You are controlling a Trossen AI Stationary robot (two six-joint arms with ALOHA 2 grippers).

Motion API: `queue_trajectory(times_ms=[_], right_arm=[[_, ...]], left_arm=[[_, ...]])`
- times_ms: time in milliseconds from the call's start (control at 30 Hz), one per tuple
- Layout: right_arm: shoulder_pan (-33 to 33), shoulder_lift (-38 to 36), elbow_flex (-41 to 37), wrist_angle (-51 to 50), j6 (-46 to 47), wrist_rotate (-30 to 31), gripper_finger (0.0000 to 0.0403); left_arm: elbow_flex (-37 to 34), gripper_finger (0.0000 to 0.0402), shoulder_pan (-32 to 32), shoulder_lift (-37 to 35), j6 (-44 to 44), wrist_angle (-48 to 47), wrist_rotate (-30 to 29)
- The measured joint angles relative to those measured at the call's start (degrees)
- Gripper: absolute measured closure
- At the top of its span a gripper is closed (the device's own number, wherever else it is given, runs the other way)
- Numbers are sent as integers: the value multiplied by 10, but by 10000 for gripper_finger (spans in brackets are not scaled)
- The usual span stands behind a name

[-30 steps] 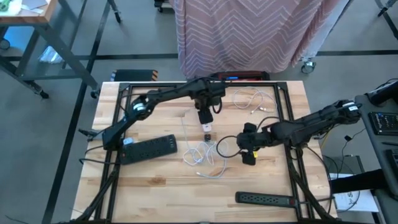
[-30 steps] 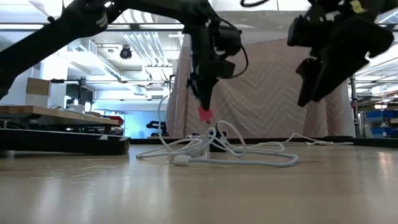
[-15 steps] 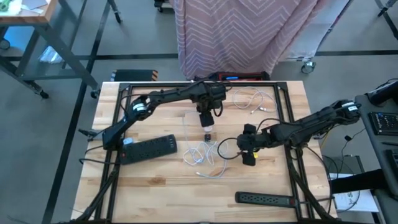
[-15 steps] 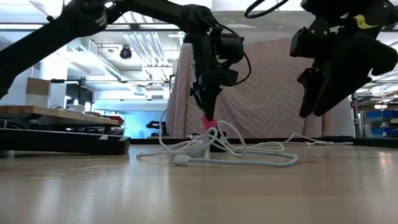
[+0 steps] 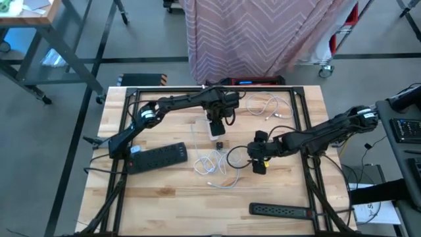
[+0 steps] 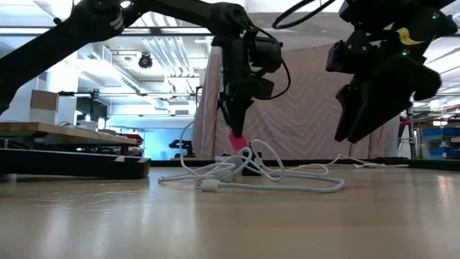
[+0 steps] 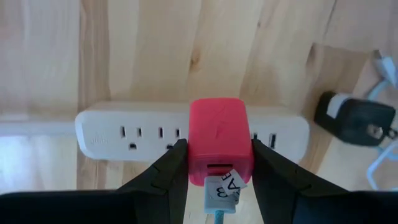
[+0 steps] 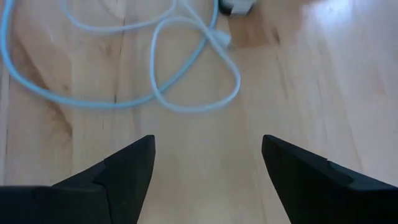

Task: Insert USB
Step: Insert the pink charger adapter into the white outlet extension

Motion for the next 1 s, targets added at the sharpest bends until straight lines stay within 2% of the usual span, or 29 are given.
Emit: queue_trajectory(times_ms=[100,300,400,500,600,633,700,767,867,1000], right_arm=[[-12,18,0,62,-44,19,116],[-58,77,0,273,-230,110,147],[-96,109,0,341,-275,147,190],[-134,126,-1,356,-284,159,267],[-167,144,-11,392,-278,96,368],[-177,150,-20,423,-281,59,385],[-194,171,-35,516,-274,11,389],[-209,195,-48,613,-270,1,396],[-233,227,-56,668,-269,-20,400],[-258,269,-43,685,-242,-91,402]], left_arm=[[0,275,0,0,3,-23,0],[0,275,-6,-1,19,-53,-1],[-1,275,-7,-6,40,-35,0],[-1,275,-5,-8,53,-32,-1],[-1,275,-2,-8,66,-26,-2],[-1,275,-2,-9,70,-23,-2],[-1,275,-2,-10,76,-13,-2],[-1,275,-3,-10,81,-15,-2],[-1,275,-3,-10,85,-12,-2],[-1,275,-4,-16,90,4,-2]])
